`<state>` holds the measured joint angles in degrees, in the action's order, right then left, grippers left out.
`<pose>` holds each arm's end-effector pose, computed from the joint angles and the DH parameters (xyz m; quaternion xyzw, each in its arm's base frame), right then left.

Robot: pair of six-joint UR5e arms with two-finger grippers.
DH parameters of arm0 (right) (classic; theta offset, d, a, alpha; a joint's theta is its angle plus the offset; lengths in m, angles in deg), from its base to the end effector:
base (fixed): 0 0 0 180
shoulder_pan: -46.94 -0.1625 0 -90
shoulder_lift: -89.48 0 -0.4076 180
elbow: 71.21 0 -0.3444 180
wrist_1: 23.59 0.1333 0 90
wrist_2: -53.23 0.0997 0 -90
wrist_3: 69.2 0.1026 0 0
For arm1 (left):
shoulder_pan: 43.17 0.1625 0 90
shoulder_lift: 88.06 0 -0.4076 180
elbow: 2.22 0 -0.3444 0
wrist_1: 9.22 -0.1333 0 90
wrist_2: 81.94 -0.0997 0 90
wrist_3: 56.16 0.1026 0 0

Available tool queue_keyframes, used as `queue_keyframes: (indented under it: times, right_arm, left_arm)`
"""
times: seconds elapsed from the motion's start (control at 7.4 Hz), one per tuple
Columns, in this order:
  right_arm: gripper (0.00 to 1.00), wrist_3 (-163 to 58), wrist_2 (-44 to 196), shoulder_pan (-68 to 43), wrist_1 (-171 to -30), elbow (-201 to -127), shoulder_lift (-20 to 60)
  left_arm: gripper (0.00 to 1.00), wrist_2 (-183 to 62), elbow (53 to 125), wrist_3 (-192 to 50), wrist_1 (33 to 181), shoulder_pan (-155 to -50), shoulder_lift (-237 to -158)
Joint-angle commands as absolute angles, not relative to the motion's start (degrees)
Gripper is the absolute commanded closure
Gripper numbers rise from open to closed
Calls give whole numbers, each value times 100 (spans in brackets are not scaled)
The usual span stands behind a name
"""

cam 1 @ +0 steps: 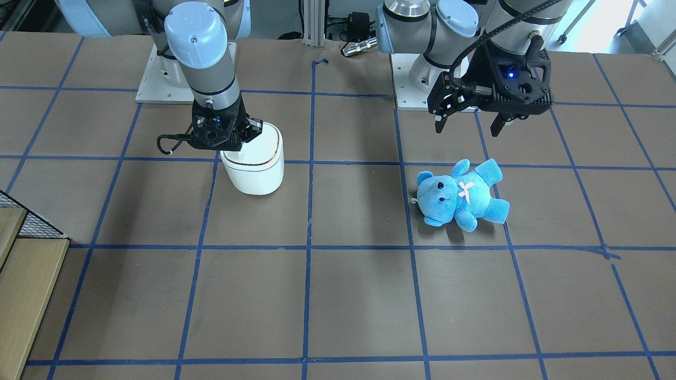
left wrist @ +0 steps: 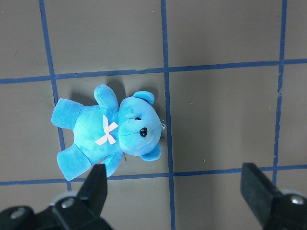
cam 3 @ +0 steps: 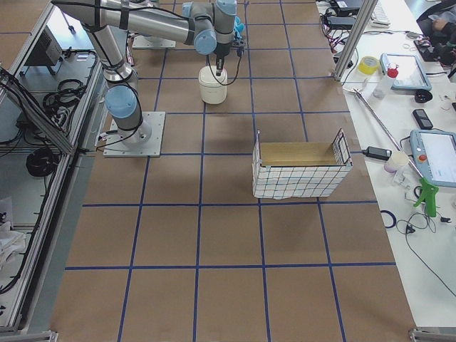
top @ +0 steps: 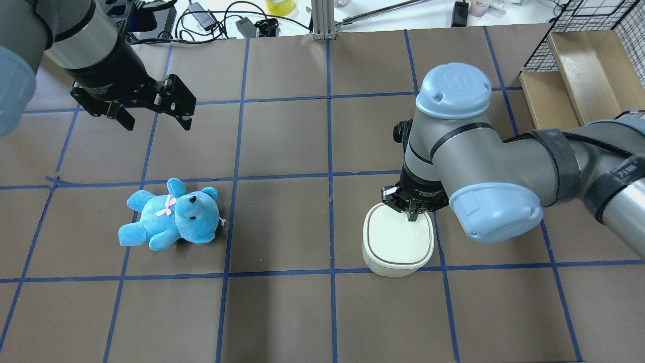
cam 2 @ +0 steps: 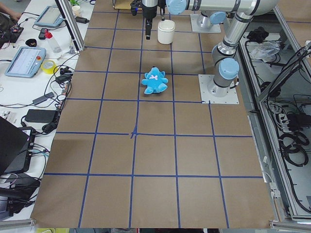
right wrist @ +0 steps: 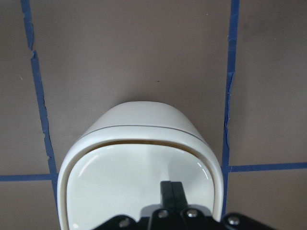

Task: Open trash can with right arm
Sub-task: 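Press the lid's near edge with the right gripper to tip it open, then lift the right gripper up and away from the opened trash can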

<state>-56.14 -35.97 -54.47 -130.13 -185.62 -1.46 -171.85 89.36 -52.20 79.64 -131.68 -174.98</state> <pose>0.2104 -0.3613 0.3190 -0.0148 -0.9980 -0.0605 0.0060 -0.1223 -0.4300 0.4806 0.0216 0.9995 -0.0230 0.0003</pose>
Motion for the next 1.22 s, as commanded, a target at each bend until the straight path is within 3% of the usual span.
queue_keyframes:
  times: [0.0, 0.27, 0.41, 0.54, 1.08]
  right_arm:
    - [100, -5611, -3589, -5475, -13098, -18739, -104]
    - [100, -5610, -3606, -5475, -13108, -18750, -139]
    - [93, -5602, -3546, -5475, -13082, -18601, -209]
    - [1, -5602, -3546, -5475, -12916, -18269, -314]
    - [0, -6239, -3948, -5274, -10587, -15608, -228]
  left_arm:
    - [0, -17185, 8936, -5220, 7964, -13168, -17498]
    - [0, -17185, 8936, -5220, 7964, -13168, -17498]
    - [0, -17185, 8936, -5220, 7964, -13168, -17498]
    - [0, -17185, 8936, -5220, 7964, -13168, -17498]
    - [0, -17185, 8936, -5220, 7964, -13168, -17498]
